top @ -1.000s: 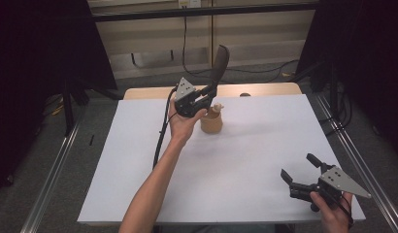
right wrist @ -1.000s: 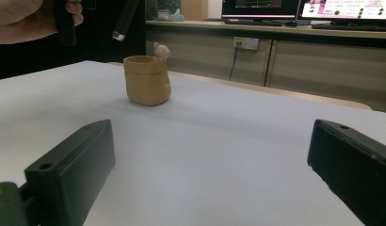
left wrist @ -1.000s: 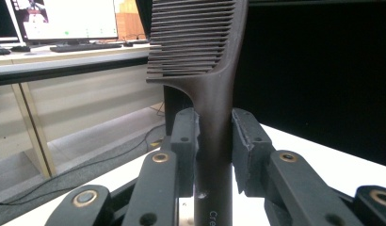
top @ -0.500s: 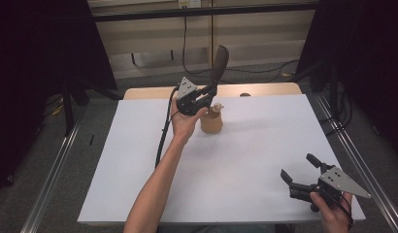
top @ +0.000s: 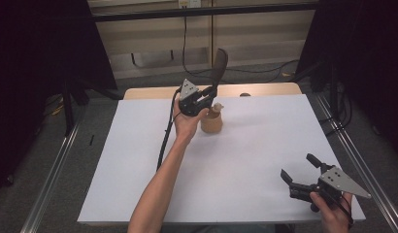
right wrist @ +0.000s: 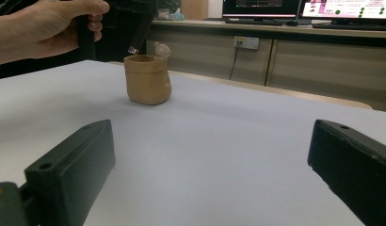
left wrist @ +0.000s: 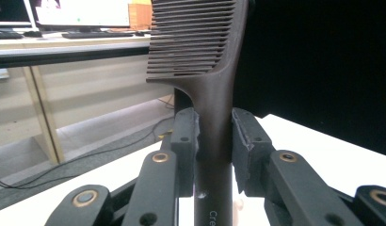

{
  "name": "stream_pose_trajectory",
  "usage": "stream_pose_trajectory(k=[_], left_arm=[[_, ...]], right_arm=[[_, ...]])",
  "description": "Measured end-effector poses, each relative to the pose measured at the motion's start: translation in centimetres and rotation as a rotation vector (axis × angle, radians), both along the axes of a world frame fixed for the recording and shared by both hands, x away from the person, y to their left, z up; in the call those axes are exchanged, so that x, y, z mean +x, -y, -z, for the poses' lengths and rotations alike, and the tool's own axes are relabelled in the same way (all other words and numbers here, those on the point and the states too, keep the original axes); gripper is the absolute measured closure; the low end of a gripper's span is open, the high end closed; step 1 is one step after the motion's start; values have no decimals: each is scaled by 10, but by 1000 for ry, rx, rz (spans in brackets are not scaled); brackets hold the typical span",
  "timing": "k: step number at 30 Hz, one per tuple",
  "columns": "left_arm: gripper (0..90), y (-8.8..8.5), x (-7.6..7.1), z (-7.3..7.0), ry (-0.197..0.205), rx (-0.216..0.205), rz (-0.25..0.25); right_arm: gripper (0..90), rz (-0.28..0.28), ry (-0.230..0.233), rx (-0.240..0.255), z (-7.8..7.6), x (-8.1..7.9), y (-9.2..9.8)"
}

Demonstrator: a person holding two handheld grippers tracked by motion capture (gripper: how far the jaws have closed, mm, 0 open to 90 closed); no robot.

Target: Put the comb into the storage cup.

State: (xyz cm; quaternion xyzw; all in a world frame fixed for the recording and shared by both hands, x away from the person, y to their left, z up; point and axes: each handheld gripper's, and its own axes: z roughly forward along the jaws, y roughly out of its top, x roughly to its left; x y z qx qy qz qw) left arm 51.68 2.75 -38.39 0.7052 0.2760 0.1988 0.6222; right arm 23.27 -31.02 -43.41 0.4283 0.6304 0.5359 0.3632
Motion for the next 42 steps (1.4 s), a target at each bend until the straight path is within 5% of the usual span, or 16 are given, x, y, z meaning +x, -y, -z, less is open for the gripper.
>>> stream_pose_trajectory(k=[32,42], left_arm=[[728,-10,-1,30,-8,30,8],[729,-13,-4,28,-6,42,15]], right_arm=[[4,-4,1,-3,0,0,0],[2,2,-3,0,0,0,1]])
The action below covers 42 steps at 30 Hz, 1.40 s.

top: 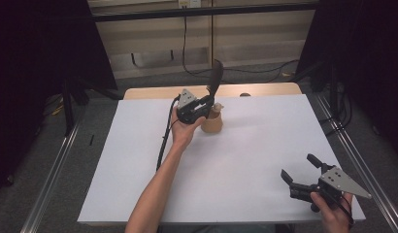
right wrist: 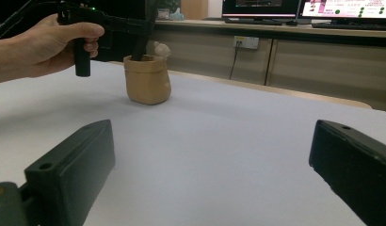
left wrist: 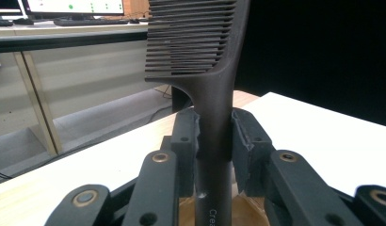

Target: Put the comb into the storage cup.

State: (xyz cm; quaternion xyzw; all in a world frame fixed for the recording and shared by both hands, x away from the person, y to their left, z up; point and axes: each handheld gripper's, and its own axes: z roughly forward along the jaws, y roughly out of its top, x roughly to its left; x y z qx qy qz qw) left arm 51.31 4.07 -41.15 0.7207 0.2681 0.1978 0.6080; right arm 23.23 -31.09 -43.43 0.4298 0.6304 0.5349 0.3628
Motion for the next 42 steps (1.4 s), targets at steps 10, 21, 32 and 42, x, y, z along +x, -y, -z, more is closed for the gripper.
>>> stream_pose_trajectory(k=[10,21,32,42], left_arm=[[729,-3,-4,6,-17,24,2],[728,-3,-6,8,-21,62,9],[728,-5,-3,13,-62,83,4],[727,-2,-3,16,-89,92,3]], right_arm=[[1,1,-1,-4,0,0,0],[0,4,-2,-7,1,1,-1],[0,1,-3,-10,1,1,-1],[0,-1,-4,-11,1,1,-1]])
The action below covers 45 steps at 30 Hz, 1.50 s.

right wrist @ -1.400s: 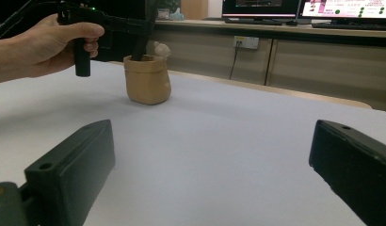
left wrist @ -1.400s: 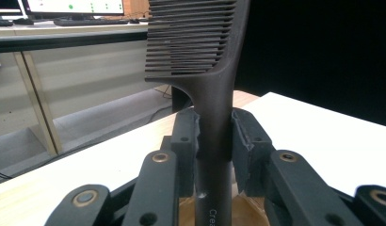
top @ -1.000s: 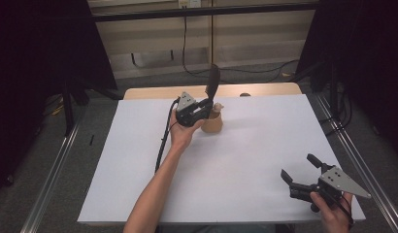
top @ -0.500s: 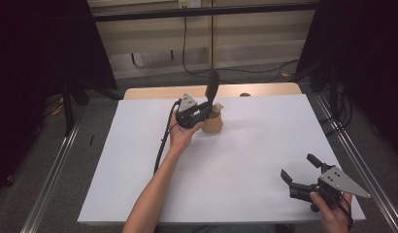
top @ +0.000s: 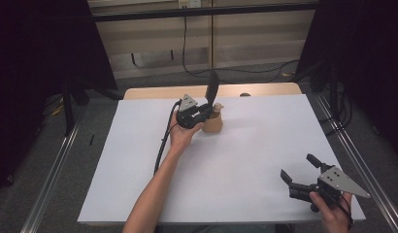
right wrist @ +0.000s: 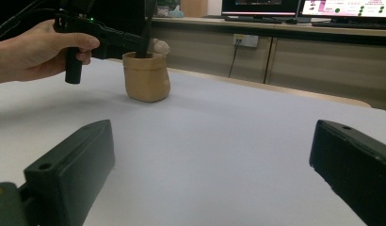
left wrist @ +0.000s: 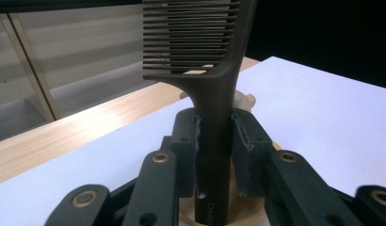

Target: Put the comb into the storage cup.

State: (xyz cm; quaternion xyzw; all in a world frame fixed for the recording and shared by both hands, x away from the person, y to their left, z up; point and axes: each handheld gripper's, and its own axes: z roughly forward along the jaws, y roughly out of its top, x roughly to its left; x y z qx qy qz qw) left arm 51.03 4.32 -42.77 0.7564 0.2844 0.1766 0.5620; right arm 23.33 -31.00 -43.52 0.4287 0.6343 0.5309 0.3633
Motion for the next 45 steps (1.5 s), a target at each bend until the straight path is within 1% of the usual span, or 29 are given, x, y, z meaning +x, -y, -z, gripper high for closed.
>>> stream_pose_trajectory(k=[1,2,4,6,8,9,14,16,18,20,23,24,25,26,27,30,31,32,33,34,35,36,37,38,39,40,41,42,45], left_arm=[[726,0,0,0,-2,1,-1],[726,-1,1,0,4,20,-3],[725,-1,1,1,-9,9,2],[725,-1,1,0,-11,14,-10],[725,-1,1,-1,-13,16,-9],[723,-2,1,-1,-3,24,-4],[714,-2,1,-1,-9,19,-3],[712,-2,1,-1,-6,28,7],[698,-2,0,-1,-13,15,2],[685,-2,0,-2,-2,19,2],[670,-2,-1,-3,-3,26,3],[651,-2,-1,-3,0,28,14],[651,-2,-1,-3,1,27,15],[644,-3,-1,-3,3,24,7],[606,-4,-2,-4,2,19,-7],[577,-5,-3,-5,9,12,-5],[551,-4,-4,-5,6,17,-10],[484,-4,-5,-5,0,11,-13],[462,-4,-5,-5,0,11,-13],[462,-3,-7,-5,6,14,-25],[423,-3,-7,-5,9,16,-29],[423,-3,-8,-5,5,13,-29],[400,-3,-8,-5,3,13,-35],[334,-4,-8,-5,4,12,-41],[334,-4,-8,-5,4,12,-40],[312,-4,-8,-6,7,-1,-44],[312,-5,-8,-6,7,3,-45],[297,-4,-9,-7,7,13,-51],[235,-6,-9,-9,19,42,-50]], right_arm=[[0,1,0,-1,0,0,0],[0,1,2,-1,0,0,0],[0,0,1,1,0,0,0],[0,1,-1,-3,0,0,0],[0,-1,-1,-2,0,0,0],[0,-1,0,-2,0,0,0],[0,0,0,-1,0,0,0],[0,-4,-3,-4,0,0,0],[0,-6,-2,-1,0,0,0],[0,-5,-2,0,0,0,0],[0,-5,-1,-1,0,0,0],[0,-3,-2,-3,0,0,0],[0,-3,-2,-3,0,0,0],[0,-4,-3,-2,0,0,0],[0,-4,-2,-2,0,0,0],[0,-5,-1,-1,0,0,0],[0,-3,-2,-1,0,0,0],[0,-5,-1,0,0,0,0],[0,-5,-1,0,0,0,0],[0,-3,-1,-2,0,0,0],[0,-4,-1,-1,0,0,0],[0,-4,-1,-1,0,0,0],[0,-4,0,-3,0,0,0],[0,-6,1,-1,0,0,0],[0,-6,1,-1,0,0,0],[0,-4,0,-1,0,0,0],[0,-4,0,-1,0,0,0],[0,-3,0,-2,0,0,0],[0,-3,0,-3,0,0,0]])
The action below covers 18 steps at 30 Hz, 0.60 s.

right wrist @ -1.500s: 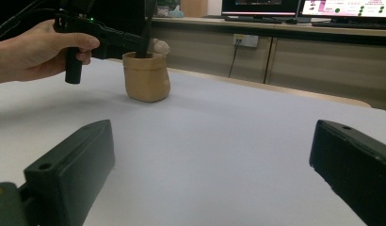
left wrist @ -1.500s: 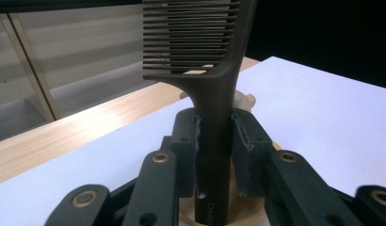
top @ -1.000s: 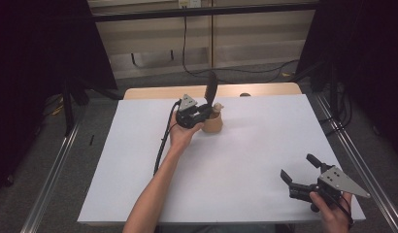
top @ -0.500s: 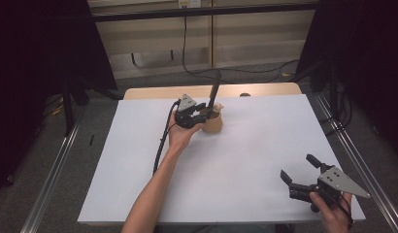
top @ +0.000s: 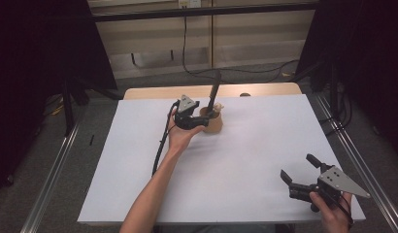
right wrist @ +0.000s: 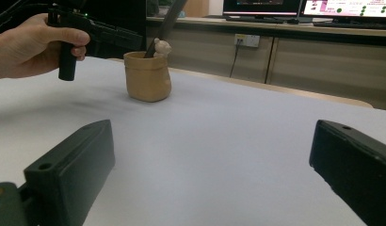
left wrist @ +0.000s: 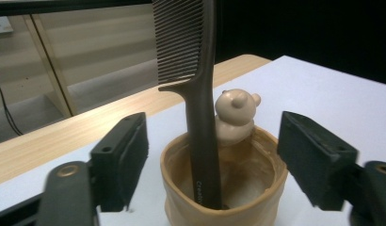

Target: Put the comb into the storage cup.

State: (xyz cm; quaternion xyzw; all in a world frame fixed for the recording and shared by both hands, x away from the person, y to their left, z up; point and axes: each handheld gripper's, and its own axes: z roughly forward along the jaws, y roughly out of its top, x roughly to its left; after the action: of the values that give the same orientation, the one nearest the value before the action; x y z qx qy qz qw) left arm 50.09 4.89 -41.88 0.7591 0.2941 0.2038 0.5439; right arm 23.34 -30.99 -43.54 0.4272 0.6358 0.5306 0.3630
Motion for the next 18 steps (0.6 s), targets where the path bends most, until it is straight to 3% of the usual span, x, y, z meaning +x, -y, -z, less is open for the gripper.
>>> stream_pose_trajectory(k=[3,5,8,11,12,14,16,18], left_arm=[[181,-3,-2,-3,-25,-16,-5],[136,-3,-5,-5,17,30,-17],[65,-7,-5,-7,-13,-22,-38],[39,-11,-5,-9,-22,-45,-37],[33,-12,-7,-10,-8,-22,-20],[33,-13,-9,-11,-2,-25,-20],[31,-14,-11,-12,-22,-59,2],[28,-14,-13,-15,-4,-35,1]], right_arm=[[0,0,-1,0,0,0,0],[0,-1,-2,4,0,1,0],[0,2,-8,5,1,1,1],[0,0,-5,4,1,1,0],[0,1,-4,5,1,1,0],[0,3,-8,5,1,1,1],[0,4,-9,5,1,1,1],[1,3,-8,5,1,1,0]])
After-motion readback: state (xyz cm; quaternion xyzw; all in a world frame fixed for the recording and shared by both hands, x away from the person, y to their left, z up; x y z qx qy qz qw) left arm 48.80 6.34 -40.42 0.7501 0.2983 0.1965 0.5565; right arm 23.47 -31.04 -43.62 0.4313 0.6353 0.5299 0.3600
